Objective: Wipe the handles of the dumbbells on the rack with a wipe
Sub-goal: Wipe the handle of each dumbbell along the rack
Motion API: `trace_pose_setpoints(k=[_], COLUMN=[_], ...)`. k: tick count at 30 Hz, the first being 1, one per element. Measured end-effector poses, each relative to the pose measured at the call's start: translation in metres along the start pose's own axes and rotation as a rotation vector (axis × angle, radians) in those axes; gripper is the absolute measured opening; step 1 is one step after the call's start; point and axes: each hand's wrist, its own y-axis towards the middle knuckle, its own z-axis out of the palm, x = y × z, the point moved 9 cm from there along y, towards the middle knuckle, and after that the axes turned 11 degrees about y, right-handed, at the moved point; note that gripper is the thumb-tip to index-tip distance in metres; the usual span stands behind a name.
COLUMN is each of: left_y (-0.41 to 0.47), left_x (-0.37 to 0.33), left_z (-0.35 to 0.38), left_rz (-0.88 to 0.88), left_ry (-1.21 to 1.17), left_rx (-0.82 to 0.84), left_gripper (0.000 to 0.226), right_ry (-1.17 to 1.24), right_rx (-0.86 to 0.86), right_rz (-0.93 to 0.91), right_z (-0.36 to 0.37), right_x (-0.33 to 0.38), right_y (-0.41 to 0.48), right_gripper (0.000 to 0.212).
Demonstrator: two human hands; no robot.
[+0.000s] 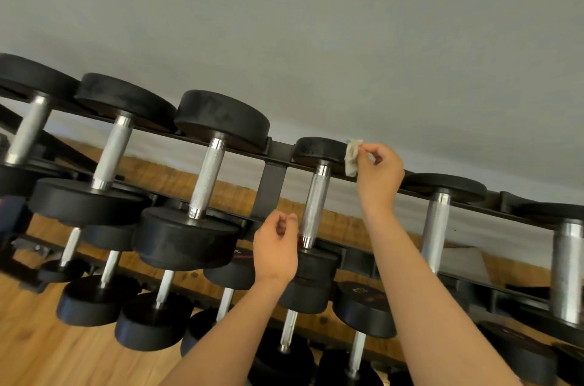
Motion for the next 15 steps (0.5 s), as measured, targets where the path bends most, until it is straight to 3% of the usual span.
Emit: trace_pose_setpoints(k=[15], left_y=[0.000], left_x=[-0.002], left_z=[0.000], left_rz=[-0.005], left_ry=[-0.001], left_rx=[0.022], left_gripper=[0.019], right_ry=[0.066], right_rx=[0.029], right_rz=[0.158], right_z=[-0.008], right_x=[-0.032], right_y=[-0.002], right_gripper=[0.011])
